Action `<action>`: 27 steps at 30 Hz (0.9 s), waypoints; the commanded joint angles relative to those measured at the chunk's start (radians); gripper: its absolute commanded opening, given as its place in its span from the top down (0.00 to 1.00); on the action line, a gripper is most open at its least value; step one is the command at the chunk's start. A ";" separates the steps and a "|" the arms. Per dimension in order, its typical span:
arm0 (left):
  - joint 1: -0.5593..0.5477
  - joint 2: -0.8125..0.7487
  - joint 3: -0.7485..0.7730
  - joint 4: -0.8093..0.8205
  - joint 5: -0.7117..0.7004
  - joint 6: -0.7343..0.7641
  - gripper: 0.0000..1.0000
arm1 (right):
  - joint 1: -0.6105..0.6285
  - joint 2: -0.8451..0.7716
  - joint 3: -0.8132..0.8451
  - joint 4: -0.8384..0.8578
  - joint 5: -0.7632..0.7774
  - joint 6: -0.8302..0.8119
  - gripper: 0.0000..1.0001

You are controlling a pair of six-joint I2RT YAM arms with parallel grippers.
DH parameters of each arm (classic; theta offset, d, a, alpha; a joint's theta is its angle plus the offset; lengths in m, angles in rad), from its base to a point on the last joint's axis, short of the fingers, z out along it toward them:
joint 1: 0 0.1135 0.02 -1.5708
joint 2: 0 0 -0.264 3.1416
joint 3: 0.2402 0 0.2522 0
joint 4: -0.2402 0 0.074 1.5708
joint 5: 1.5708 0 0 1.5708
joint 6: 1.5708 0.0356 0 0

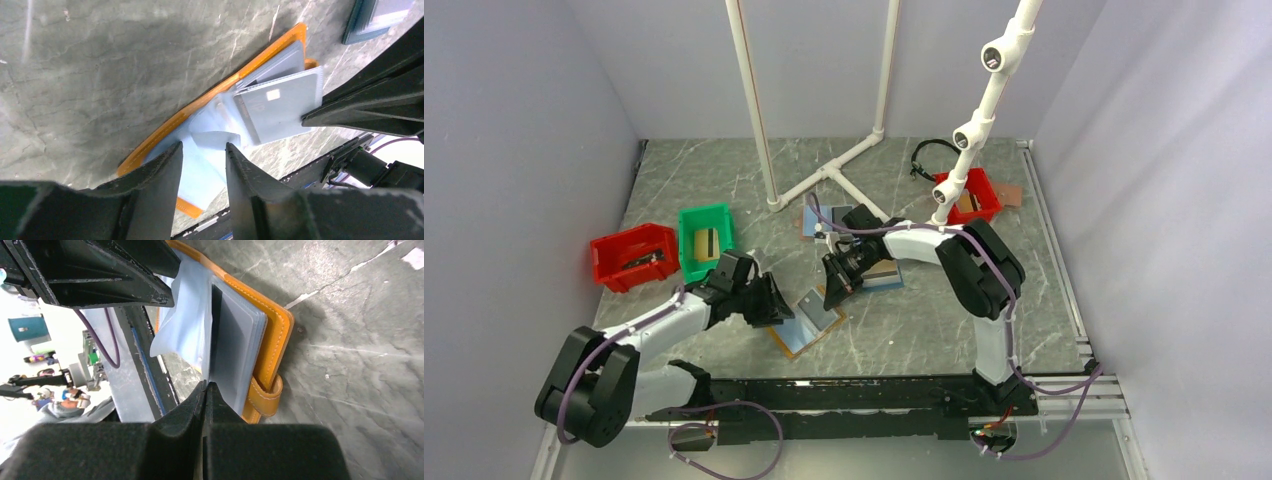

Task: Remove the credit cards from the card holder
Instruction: Remove the credit card from the card holder.

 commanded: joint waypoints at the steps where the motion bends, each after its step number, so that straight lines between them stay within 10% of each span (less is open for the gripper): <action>1: 0.013 -0.006 0.024 -0.151 -0.026 0.045 0.54 | -0.010 -0.060 0.003 0.004 0.049 -0.023 1.00; 16: 0.013 -0.208 0.175 -0.385 -0.179 0.035 0.63 | -0.011 -0.127 -0.003 0.001 0.111 -0.043 1.00; 27: -0.018 -0.182 0.069 0.247 0.161 -0.201 0.54 | 0.005 -0.144 0.004 -0.011 0.191 -0.054 1.00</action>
